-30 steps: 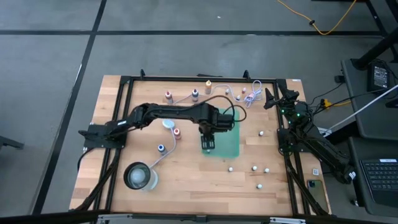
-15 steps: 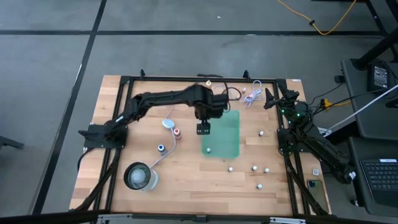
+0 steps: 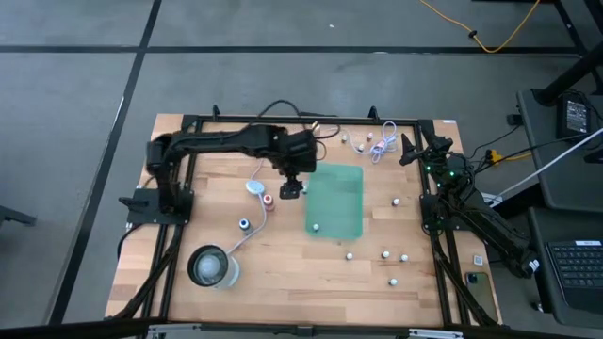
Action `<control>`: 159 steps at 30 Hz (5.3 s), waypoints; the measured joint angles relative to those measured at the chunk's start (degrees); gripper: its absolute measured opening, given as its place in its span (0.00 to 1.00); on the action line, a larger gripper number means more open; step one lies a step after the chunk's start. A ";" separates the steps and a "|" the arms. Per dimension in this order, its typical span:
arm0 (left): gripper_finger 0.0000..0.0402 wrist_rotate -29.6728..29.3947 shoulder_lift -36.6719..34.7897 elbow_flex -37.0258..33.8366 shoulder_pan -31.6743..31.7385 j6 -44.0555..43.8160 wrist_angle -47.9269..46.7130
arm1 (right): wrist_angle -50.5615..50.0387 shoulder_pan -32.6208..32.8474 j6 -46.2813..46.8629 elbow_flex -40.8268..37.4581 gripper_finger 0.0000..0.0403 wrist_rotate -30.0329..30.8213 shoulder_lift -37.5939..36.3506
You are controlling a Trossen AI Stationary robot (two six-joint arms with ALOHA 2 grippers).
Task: Pick & Place food coloring
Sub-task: Put the small blue food coloring bottle into the green bin
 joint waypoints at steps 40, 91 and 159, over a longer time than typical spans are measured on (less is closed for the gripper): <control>0.69 -0.28 -0.28 -30.14 1.28 5.76 38.65 | 0.00 0.00 -0.01 0.00 0.95 0.00 -0.02; 0.15 2.11 4.52 -26.47 2.48 3.13 38.09 | -0.01 0.00 -0.02 0.00 0.95 -0.01 -0.02; 0.16 -5.44 16.43 8.33 -14.27 -13.08 11.64 | -0.02 -0.01 -0.02 0.00 0.95 -0.01 -0.02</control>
